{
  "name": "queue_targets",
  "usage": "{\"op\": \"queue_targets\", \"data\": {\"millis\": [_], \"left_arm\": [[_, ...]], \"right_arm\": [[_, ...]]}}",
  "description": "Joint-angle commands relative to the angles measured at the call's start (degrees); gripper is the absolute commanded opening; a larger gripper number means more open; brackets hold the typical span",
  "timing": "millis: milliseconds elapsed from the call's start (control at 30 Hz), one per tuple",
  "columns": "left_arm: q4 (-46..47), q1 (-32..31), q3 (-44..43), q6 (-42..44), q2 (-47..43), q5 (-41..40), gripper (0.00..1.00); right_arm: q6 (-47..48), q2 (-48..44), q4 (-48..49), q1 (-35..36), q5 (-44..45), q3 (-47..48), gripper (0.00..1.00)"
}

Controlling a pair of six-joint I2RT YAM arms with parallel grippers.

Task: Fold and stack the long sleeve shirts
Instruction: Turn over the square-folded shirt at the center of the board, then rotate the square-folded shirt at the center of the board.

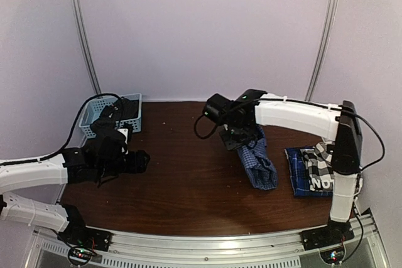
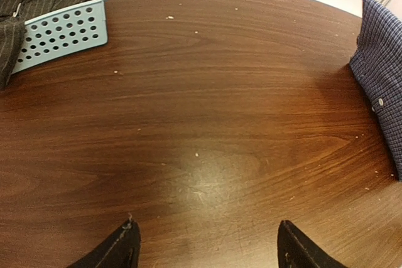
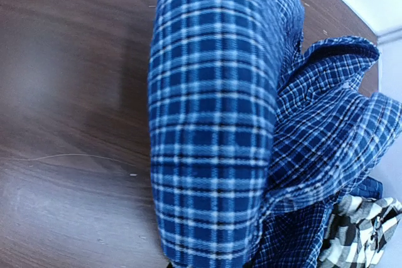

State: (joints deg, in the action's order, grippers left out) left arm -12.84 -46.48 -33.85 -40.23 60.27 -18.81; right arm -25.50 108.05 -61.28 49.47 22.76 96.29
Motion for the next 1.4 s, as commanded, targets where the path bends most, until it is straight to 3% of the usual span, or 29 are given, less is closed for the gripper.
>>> {"op": "queue_targets", "data": {"millis": [0, 133, 300, 500, 567, 633, 800, 1000, 1200, 1367], "left_arm": [[-3.95, 1.22, -0.17, 0.77, -2.14, -4.41, 0.76], [-7.37, 2.44, -0.55, 1.04, -4.25, -6.19, 0.78], [-11.32, 2.99, -1.09, 0.84, -8.12, -8.48, 0.79], [-11.5, 3.23, 0.69, 0.01, -11.37, -8.59, 0.81], [-10.75, 3.28, 1.17, -0.1, -11.13, -8.11, 0.82], [-9.8, 3.24, 1.53, 0.17, -10.83, -7.16, 0.82], [-5.27, 3.24, 3.4, 0.64, -9.98, -3.81, 0.84], [5.8, 3.24, 7.98, -1.75, -7.12, 6.73, 0.84], [22.45, 3.19, 11.57, -5.28, -0.22, 18.39, 0.84], [28.83, 2.98, 9.98, -6.53, 7.21, 24.18, 0.84]], "right_arm": [[-8.16, 12.93, -11.48, 9.79, 7.58, 15.45, 0.03], [-7.84, 25.59, -10.35, 15.61, 3.09, 24.79, 0.14], [-7.06, 32.69, -6.51, 19.62, -2.48, 30.61, 0.32], [-5.04, 28.58, 3.62, 23.82, -10.32, 27.21, 0.66], [-4.67, 24.19, 8.07, 24.87, -12.1, 21.84, 0.79], [-4.72, 18.64, 12.11, 24.93, -13.44, 15.15, 0.84], [-4.66, 3.9, 21.24, 22.49, -14.77, -2.43, 0.88], [-4.63, -10.52, 32.17, 10.58, -17.81, -21.58, 0.88], [-3.4, -14.37, 43.1, -2.8, -25.78, -35.42, 0.9], [-3.61, -12.54, 49.02, -6.11, -31.64, -41.24, 0.88]]}}
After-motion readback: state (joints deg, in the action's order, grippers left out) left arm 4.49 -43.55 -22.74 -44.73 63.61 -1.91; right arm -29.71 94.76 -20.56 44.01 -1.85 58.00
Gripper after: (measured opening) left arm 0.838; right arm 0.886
